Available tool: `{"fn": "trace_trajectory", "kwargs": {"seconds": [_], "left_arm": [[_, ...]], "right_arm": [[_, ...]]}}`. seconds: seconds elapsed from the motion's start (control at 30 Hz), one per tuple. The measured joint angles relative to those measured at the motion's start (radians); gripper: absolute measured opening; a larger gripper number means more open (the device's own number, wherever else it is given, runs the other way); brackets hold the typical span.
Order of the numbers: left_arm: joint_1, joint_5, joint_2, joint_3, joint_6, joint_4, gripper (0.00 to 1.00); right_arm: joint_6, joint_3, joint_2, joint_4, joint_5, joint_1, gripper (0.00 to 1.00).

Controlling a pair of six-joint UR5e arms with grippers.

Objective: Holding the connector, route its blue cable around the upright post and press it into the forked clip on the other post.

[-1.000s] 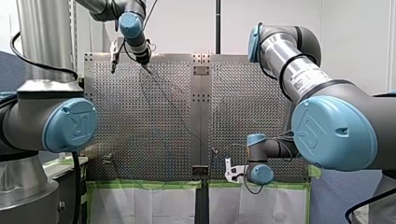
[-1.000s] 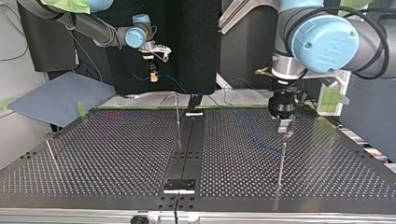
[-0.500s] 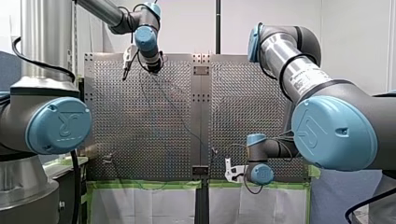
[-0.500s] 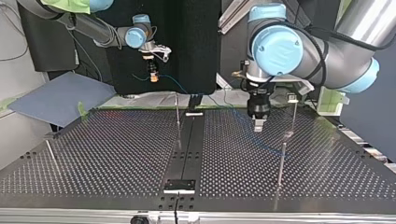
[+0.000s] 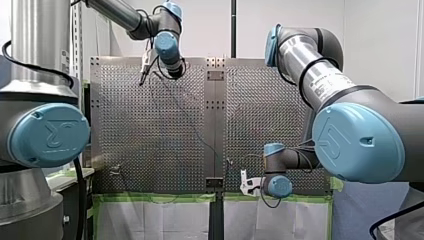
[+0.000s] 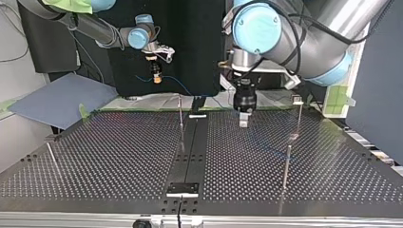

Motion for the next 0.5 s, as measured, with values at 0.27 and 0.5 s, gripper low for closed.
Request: {"fn": "trace_trajectory", "kwargs": {"seconds": [0.27, 0.5], "left_arm": [[-0.022, -0.009, -0.049, -0.002, 0.031, 0.069, 1.00], [-0.009, -0.066, -0.090, -0.003, 0.070, 0.134, 1.00]], "right_arm": [[0.009, 0.000, 0.001, 0.004, -0.004, 0.009, 0.00], [0.010, 0.000, 0.001, 0.004, -0.007, 0.016, 0.00]]}}
